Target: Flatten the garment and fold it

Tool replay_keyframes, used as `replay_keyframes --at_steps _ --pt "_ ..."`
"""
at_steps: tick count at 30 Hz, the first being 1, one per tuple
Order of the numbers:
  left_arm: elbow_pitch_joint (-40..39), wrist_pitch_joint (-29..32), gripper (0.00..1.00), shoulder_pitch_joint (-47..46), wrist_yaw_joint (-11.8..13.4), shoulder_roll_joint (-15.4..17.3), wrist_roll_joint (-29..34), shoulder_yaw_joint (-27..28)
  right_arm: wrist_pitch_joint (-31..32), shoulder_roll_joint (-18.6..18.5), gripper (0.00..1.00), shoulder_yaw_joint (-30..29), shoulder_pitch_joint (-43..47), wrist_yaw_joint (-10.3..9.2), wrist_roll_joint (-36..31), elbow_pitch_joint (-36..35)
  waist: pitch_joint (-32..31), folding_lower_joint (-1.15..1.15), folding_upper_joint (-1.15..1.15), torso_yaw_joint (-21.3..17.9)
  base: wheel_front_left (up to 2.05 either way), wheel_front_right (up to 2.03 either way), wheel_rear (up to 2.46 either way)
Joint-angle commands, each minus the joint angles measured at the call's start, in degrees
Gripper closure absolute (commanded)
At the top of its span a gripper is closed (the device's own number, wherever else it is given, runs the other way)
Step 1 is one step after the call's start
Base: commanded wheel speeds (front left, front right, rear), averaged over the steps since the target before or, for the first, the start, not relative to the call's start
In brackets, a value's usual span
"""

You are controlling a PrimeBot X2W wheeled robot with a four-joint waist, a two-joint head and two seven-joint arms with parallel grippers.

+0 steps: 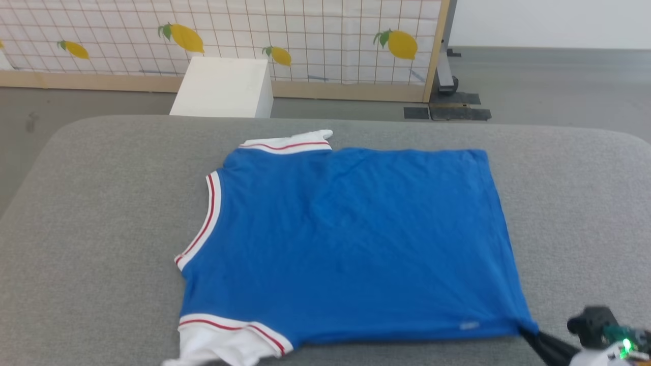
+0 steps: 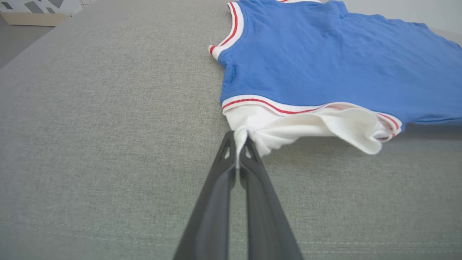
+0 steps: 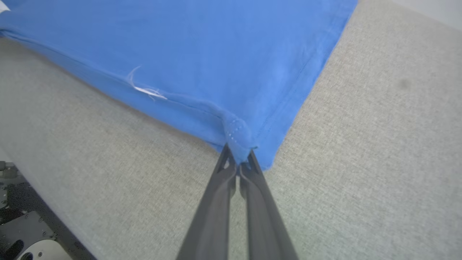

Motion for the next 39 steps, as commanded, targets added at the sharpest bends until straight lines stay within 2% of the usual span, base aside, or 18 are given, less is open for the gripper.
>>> replay_keyframes --at_steps 1,5,10,15,21,30,35,39 --pt "-0.68 0.96 1.00 1.58 0.57 -0.29 -0.45 -0.39 0.65 -0.22 1.00 -1.15 1.97 -0.10 -0.71 -0.93 -0.55 0.01 0.00 0.57 0.00 0.00 0.00" --pt "-1.12 2.94 1.00 4.27 1.01 -0.35 -0.73 -1.12 3.02 0.37 1.00 -5.09 7.37 -0.10 -2.85 -4.36 -0.52 0.01 0.00 0.44 0.00 0.00 0.00" --pt "-1.56 2.15 1.00 3.05 1.84 0.55 0.53 -0.85 4.94 2.21 1.00 -10.75 9.98 -0.10 -5.75 -8.02 -0.61 0.01 0.00 0.40 0.00 0.00 0.00" --pt "-2.32 2.20 1.00 -3.98 0.75 2.04 2.07 -2.02 6.71 4.31 1.00 -15.45 9.29 -0.10 -7.94 -10.95 -0.15 0.01 0.00 0.52 0.00 0.00 0.00" --pt "1.65 2.13 1.00 -15.52 -0.41 3.78 5.23 -4.29 9.17 6.47 1.00 -18.11 4.89 -0.10 -9.16 -12.21 2.24 0.01 0.00 -0.63 0.00 0.00 0.00" --pt "12.04 1.35 1.00 -35.28 -2.05 5.15 7.49 -6.97 11.06 7.31 1.00 -18.20 -4.66 -0.10 -9.66 -9.99 9.68 0.01 0.00 -2.47 0.00 0.00 0.00" --pt "21.42 0.19 1.00 -43.68 -2.70 5.08 7.95 -8.92 12.60 7.72 1.00 -15.55 -10.29 -0.10 -8.58 -6.01 13.25 0.01 0.00 -3.25 0.00 0.00 0.00" --pt "29.87 -0.70 1.00 -48.57 -2.22 5.17 8.29 -8.72 14.83 8.18 1.00 -12.15 -15.10 -0.10 -7.36 -2.72 15.96 0.01 0.00 -4.14 0.00 0.00 0.00"
